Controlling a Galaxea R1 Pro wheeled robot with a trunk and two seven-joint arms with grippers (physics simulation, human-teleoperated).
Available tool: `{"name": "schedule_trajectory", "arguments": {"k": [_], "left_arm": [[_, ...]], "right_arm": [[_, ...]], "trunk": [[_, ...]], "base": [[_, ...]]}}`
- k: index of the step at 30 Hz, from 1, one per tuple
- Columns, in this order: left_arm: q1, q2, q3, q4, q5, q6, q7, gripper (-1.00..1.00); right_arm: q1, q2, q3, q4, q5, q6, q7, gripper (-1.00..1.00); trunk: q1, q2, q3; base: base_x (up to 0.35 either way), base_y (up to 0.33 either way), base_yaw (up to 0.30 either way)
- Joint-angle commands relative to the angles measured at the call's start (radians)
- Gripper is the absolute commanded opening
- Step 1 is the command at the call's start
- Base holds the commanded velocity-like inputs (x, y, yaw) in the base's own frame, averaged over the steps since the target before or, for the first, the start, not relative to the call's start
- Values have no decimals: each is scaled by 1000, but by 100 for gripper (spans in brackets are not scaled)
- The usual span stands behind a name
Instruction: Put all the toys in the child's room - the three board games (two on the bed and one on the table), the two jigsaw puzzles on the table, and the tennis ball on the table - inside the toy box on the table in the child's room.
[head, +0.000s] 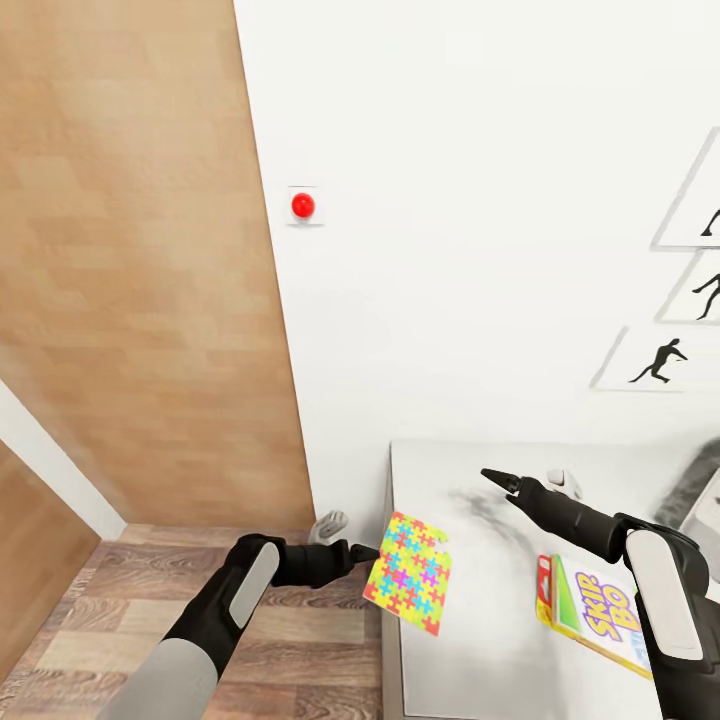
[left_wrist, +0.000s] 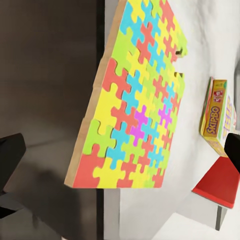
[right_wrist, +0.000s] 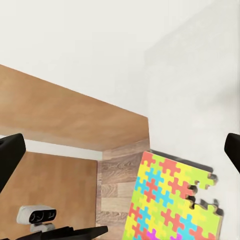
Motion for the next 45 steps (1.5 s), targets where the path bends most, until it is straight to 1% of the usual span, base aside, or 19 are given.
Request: {"name": "schedule_trajectory", "arguments": {"k": [1, 22, 39, 45], "left_arm": [[-1, 0, 1, 0, -3, 4, -3, 100], [-1, 0, 1, 0, -3, 3, -3, 100], [-1, 1, 2, 0, 5, -4, -3, 100], [-1, 0, 2, 0, 5, -4, -3, 100]], "right_arm": [[-1, 0, -2, 0, 10, 5, 10, 100], [-1, 0, -2, 0, 12, 5, 10, 100], [-1, 0, -2, 0, 13, 5, 10, 100], [-1, 0, -2, 0, 13, 5, 10, 100]], "trunk": [[0, -2, -2], [0, -2, -2], [0, -2, -2], [23, -44, -21]], "base": [[0, -18, 0], [0, -14, 0], [0, -1, 0], [0, 0, 0]]}}
